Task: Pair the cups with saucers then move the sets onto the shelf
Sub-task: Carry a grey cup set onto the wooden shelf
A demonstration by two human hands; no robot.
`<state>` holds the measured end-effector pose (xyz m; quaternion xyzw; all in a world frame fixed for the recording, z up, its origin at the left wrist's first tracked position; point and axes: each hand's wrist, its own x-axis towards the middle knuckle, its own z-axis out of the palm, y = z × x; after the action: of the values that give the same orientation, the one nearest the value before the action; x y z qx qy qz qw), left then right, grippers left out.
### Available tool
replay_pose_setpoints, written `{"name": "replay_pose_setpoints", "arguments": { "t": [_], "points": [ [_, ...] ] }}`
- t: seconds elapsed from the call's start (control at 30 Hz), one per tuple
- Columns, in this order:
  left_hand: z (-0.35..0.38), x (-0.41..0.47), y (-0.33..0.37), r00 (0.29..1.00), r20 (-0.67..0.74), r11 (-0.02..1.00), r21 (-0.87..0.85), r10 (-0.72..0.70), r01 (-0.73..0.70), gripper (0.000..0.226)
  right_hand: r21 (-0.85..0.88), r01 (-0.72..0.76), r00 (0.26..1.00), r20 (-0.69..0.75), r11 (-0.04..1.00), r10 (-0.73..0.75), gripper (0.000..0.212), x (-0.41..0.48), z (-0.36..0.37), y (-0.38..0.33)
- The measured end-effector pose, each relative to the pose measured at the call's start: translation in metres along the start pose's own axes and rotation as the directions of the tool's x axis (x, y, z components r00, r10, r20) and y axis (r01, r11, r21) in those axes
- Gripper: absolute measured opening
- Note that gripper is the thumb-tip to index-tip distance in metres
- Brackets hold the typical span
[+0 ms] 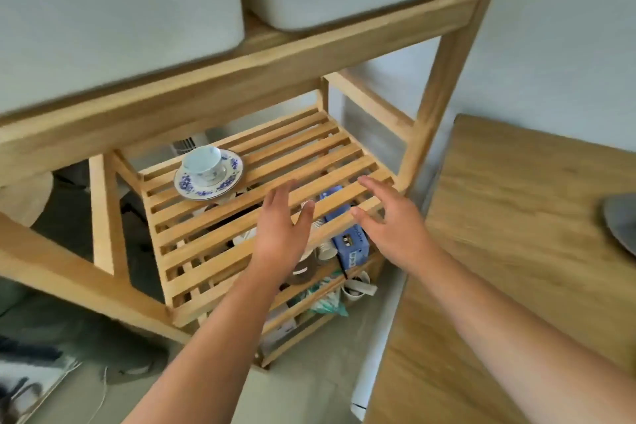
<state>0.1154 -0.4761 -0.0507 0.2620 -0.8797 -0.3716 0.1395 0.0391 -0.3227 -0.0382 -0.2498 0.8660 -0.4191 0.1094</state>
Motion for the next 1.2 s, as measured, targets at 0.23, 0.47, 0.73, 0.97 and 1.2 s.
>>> {"name": "replay_pose_setpoints", "arguments": {
  "t": [0.23,0.47,0.73,0.97,1.2],
  "points": [
    [0.083,-0.018,0.106,0.893,0.313,0.946,-0.118,0.323,-0.301,0.048,0.050,-0.265,0.891,-0.369,0.963,0.265,0.046,-0.085,-0.099,0.042],
    [0.162,-0.050,0.197,0.714,0.565,0.910,-0.250,0.415,-0.331,0.044,0.183,-0.414,0.679,-0.590,0.891,0.437,0.029,-0.157,-0.195,0.090],
    [0.235,-0.050,0.259,0.693,0.675,0.967,-0.198,0.253,-0.160,0.047,0.315,-0.527,0.581,-0.544,0.789,0.605,0.023,-0.158,-0.295,0.165],
    [0.292,-0.034,0.270,0.800,0.597,0.997,-0.082,0.059,-0.013,0.053,0.237,-0.656,0.610,-0.392,0.717,0.688,0.017,-0.109,-0.329,0.250],
    [0.325,-0.025,0.268,0.826,0.562,0.991,-0.126,0.035,0.044,0.016,0.327,-0.700,0.593,-0.229,0.635,0.772,0.006,-0.087,-0.326,0.286]
  ]
}}
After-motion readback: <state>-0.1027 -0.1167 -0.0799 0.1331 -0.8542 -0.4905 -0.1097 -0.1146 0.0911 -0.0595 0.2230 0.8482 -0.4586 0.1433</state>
